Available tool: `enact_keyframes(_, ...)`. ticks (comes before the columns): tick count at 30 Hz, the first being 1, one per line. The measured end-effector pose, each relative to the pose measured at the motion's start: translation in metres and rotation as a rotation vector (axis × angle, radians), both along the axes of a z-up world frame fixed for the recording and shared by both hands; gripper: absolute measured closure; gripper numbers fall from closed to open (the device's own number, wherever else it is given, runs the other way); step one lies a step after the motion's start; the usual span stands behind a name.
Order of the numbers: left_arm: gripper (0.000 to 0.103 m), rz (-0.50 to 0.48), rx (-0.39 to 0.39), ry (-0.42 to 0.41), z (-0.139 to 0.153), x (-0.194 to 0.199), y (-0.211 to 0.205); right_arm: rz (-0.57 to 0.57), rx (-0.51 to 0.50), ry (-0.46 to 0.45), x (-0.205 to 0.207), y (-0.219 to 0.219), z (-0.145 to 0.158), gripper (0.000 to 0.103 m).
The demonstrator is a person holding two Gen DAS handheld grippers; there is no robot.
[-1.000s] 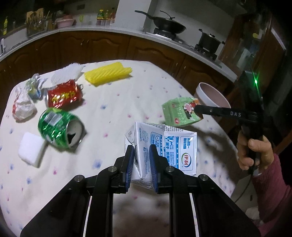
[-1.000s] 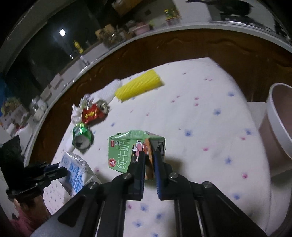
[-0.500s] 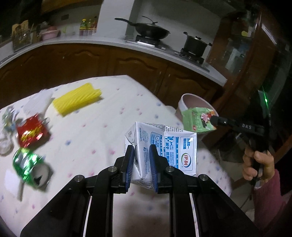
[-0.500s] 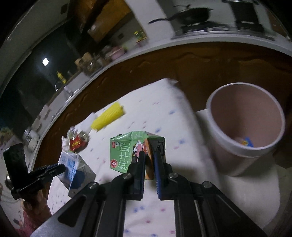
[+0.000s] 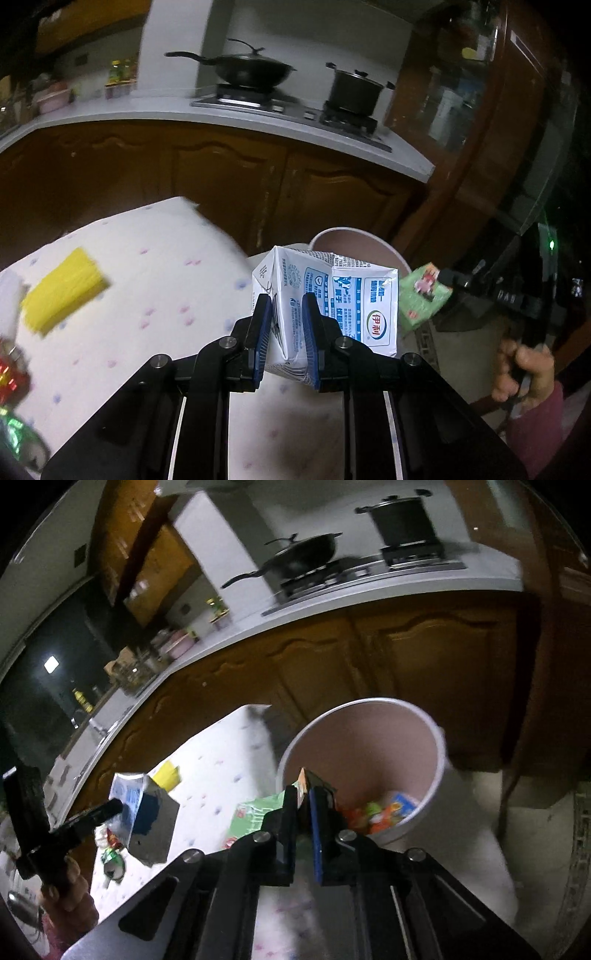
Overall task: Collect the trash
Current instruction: 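Carry both cartons over the bin and open both tools to drop them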
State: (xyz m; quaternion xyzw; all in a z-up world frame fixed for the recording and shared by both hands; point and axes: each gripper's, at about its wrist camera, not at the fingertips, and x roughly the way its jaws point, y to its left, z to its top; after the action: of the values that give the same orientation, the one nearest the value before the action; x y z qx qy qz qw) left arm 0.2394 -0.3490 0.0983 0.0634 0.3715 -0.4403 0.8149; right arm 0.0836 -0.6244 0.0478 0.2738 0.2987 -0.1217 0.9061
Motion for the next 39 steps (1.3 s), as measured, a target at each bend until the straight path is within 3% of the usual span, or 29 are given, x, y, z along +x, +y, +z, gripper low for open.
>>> enact_keyframes(10,0.087,-0.034,0.063,0.011,-0.015,0.026,-0.104,-0.056,0.000,0.047,0.013,-0.046,-0.026,0.097)
enact_keyframes(18,0.087,-0.070,0.145,0.016,-0.046,0.030,-0.163,-0.092,-0.015,0.088,0.013,-0.070,-0.034,0.097)
enact_keyframes(29,0.087,-0.107,0.206,0.051,-0.083,0.029,-0.181,-0.094,-0.014,0.136,0.021,-0.080,-0.051,0.097)
enact_keyframes(39,0.087,-0.140,0.202,0.071,-0.087,0.021,-0.176,-0.088,0.030,0.124,0.021,-0.083,-0.056,0.091)
